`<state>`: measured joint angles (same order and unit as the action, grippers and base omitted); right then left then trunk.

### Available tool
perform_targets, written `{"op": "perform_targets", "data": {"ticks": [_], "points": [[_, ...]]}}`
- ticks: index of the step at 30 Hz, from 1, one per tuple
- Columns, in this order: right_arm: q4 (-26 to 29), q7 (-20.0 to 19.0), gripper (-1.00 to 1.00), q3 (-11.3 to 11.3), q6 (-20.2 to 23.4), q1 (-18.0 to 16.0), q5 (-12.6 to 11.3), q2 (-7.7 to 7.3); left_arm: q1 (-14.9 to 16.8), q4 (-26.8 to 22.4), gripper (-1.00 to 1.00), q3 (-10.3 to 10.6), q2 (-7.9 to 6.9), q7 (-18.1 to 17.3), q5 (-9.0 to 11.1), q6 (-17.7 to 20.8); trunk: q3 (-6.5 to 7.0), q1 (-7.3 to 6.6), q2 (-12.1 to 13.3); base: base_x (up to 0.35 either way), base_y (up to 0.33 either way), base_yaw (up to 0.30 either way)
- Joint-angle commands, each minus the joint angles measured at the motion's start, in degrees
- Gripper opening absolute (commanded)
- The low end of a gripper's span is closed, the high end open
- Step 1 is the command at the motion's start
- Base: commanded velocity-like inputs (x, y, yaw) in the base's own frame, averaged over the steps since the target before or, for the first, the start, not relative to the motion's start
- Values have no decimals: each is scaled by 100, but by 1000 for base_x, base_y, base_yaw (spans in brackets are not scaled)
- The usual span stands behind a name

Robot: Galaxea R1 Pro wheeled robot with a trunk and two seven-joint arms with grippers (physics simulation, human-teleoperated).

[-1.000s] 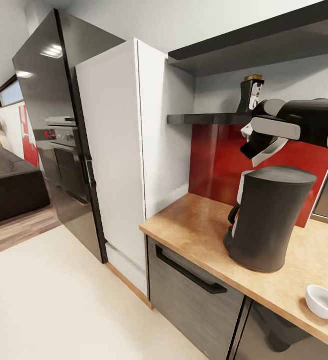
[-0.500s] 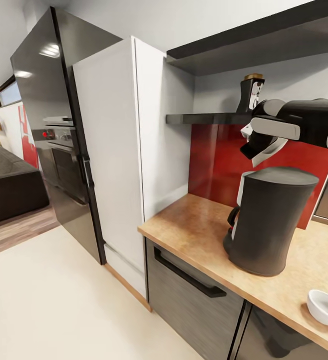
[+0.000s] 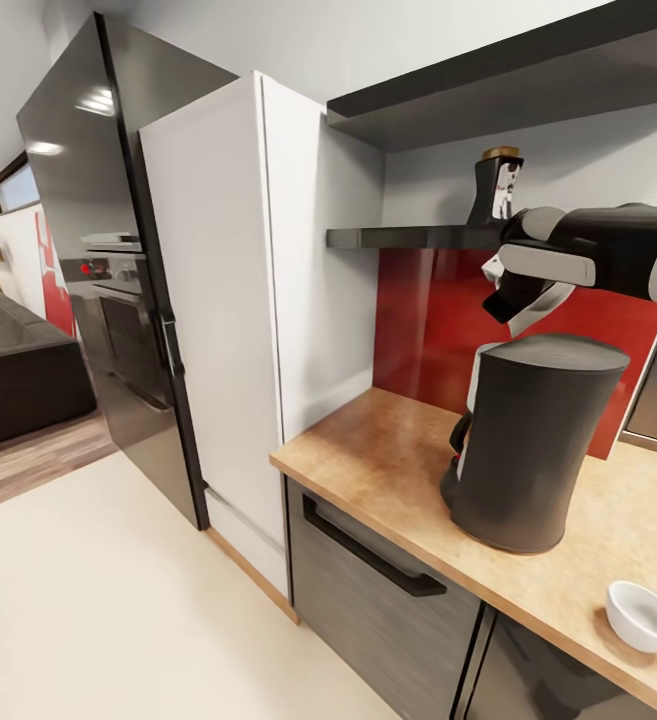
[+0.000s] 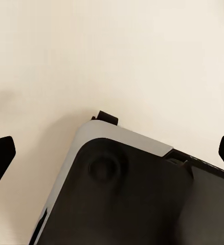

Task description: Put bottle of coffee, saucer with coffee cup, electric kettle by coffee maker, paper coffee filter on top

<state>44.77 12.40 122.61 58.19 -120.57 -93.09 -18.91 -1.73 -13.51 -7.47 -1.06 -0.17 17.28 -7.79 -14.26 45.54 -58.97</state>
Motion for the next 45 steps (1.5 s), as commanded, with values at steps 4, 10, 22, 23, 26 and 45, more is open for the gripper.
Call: {"op": "perform_targets", "data": {"ticks": [4, 10, 22, 23, 26, 45], "points": [[14, 60, -100, 23, -9, -11, -69, 1, -3, -11, 100, 0, 1, -2, 37, -4, -7, 1, -5, 0, -13, 0], [14, 60, -100, 26, -9, -11, -69, 2, -3, -11, 100, 0, 1, -1, 36, -4, -7, 1, -5, 20, -58, 0], [14, 60, -100, 27, -9, -11, -74, 2, -2, -11, 100, 0, 1, -2, 35, -10, -7, 1, -5, 50, -32, 0], [14, 60, -100, 27, -9, -11, -74, 2, -2, -11, 100, 0, 1, -1, 36, -11, -7, 1, -5, 80, -2, 0], [14, 60, -100, 26, -9, -11, -75, 2, -2, -11, 100, 0, 1, -1, 36, -12, -7, 1, -5, 52, -1, 0], [174, 60, -100, 26, -9, -11, -86, 2, -3, -11, 100, 0, 1, -6, 35, -12, -18, 1, -5, 7, 0, 0]]}}
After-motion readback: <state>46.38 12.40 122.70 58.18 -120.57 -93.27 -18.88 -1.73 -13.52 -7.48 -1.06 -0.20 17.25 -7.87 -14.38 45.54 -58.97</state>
